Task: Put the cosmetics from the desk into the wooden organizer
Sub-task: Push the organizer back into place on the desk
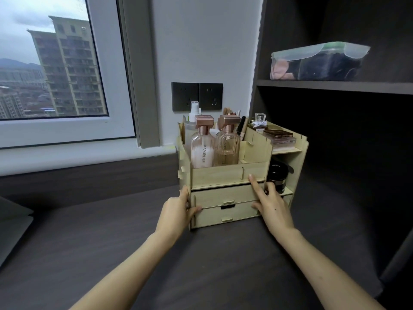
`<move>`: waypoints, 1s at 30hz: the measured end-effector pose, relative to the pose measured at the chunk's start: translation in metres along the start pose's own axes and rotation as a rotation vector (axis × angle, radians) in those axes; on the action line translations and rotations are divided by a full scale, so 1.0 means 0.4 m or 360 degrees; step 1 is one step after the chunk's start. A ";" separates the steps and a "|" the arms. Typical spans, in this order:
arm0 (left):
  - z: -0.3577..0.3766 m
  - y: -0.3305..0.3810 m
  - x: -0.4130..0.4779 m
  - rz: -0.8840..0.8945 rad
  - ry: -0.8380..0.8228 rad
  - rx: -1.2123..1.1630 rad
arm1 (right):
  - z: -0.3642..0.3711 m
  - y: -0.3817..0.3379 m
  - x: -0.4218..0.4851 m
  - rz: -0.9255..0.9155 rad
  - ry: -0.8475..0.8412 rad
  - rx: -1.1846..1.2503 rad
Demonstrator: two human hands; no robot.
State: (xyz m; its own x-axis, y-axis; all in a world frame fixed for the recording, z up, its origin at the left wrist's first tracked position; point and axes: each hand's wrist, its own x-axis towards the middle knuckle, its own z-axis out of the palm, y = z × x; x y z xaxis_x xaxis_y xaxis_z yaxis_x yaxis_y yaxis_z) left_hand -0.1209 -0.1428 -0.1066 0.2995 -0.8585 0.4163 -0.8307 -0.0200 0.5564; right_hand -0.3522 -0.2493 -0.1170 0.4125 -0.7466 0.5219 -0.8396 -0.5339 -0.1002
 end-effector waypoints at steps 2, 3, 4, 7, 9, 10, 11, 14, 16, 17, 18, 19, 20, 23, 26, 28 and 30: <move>0.007 0.006 0.005 0.0023 0.0003 0.0023 | 0.005 0.012 0.011 -0.0011 -0.0006 0.0005; 0.011 0.010 0.007 0.0026 0.0004 0.0030 | 0.007 0.017 0.016 -0.0015 -0.0010 0.0006; 0.016 0.015 0.009 0.0024 0.0007 0.0043 | 0.009 0.021 0.021 -0.0017 -0.0013 0.0018; 0.029 0.027 0.016 0.0006 0.0028 0.0080 | 0.013 0.035 0.038 -0.0016 -0.0036 0.0008; 0.038 0.035 0.022 -0.0005 0.0041 0.0103 | 0.014 0.043 0.049 -0.0006 -0.0053 -0.0037; 0.043 0.039 0.025 -0.0008 0.0045 0.0118 | 0.016 0.047 0.054 0.0000 -0.0061 -0.0050; 0.048 0.043 0.028 -0.0009 0.0048 0.0138 | 0.017 0.050 0.059 0.0005 -0.0070 -0.0057; 0.060 0.053 0.035 -0.0028 0.0047 0.0222 | 0.019 0.063 0.070 0.0004 -0.0091 -0.0058; 0.065 0.055 0.038 -0.0041 0.0046 0.0254 | 0.020 0.070 0.076 -0.0013 -0.0106 -0.0075; 0.067 0.054 0.038 -0.0045 0.0048 0.0266 | 0.021 0.072 0.078 -0.0019 -0.0112 -0.0073; 0.068 0.054 0.038 -0.0049 0.0051 0.0271 | 0.022 0.074 0.079 -0.0022 -0.0116 -0.0068; 0.069 0.052 0.038 -0.0046 0.0061 0.0279 | 0.022 0.075 0.078 -0.0026 -0.0110 -0.0060; 0.068 0.053 0.038 -0.0050 0.0055 0.0295 | 0.021 0.074 0.077 -0.0022 -0.0109 -0.0057; 0.068 0.052 0.039 -0.0043 0.0060 0.0312 | 0.020 0.074 0.075 -0.0030 -0.0092 -0.0040; 0.063 0.055 0.037 -0.0038 0.0051 0.0369 | 0.021 0.070 0.070 -0.0032 -0.0103 -0.0054; 0.052 0.057 0.036 -0.0031 0.0052 0.0371 | 0.009 0.062 0.065 -0.0008 -0.0079 -0.0098; 0.040 0.058 0.036 -0.0040 0.0007 0.0365 | 0.000 0.053 0.058 0.0000 0.0071 -0.0171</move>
State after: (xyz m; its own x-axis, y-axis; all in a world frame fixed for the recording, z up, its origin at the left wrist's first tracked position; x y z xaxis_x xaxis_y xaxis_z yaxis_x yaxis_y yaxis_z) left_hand -0.1434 -0.1637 -0.0992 0.3232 -0.8539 0.4080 -0.9077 -0.1578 0.3888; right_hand -0.3603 -0.2778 -0.1069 0.3983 -0.7269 0.5595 -0.8737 -0.4864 -0.0100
